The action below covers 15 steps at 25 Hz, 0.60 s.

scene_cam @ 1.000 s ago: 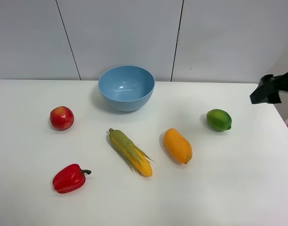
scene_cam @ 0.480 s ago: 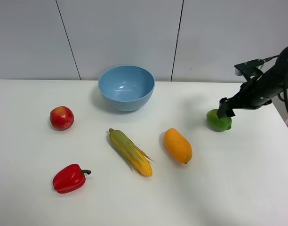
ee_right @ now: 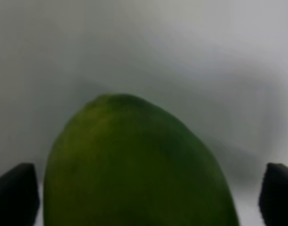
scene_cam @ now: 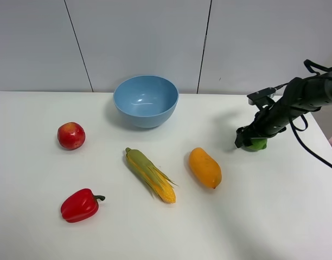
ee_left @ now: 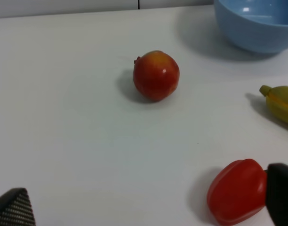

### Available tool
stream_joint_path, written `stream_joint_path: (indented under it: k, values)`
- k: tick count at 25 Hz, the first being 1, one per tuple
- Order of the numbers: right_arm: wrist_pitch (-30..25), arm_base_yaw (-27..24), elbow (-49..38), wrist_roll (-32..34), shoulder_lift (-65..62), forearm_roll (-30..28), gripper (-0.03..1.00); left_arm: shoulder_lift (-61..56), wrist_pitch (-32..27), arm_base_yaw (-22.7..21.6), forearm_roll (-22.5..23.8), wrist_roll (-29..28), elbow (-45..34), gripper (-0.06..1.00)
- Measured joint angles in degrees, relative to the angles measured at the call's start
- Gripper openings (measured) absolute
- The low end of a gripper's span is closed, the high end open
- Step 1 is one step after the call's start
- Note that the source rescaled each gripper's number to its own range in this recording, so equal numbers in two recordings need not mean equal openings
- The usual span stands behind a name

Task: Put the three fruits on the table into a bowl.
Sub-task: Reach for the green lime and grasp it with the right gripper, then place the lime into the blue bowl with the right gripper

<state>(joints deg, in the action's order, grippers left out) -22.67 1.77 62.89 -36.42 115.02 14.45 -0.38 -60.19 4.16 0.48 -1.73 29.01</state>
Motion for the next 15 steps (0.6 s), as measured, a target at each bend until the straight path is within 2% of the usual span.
stream_joint_path:
  k: [1, 8, 15]
  values:
    - [0.0, 0.48, 0.17, 0.2, 0.41, 0.38, 0.13, 0.0, 0.0, 0.0, 0.0, 0.0, 0.0, 1.0]
    - [-1.97, 3.25, 4.77, 4.78, -1.2, 5.99, 0.1, 0.0, 0.0, 0.0, 0.0, 0.0, 0.0, 1.0]
    - [-5.06, 10.34, 25.9, 5.49, -3.43, 9.93, 0.1, 0.0, 0.0, 0.0, 0.0, 0.0, 0.0, 1.0]
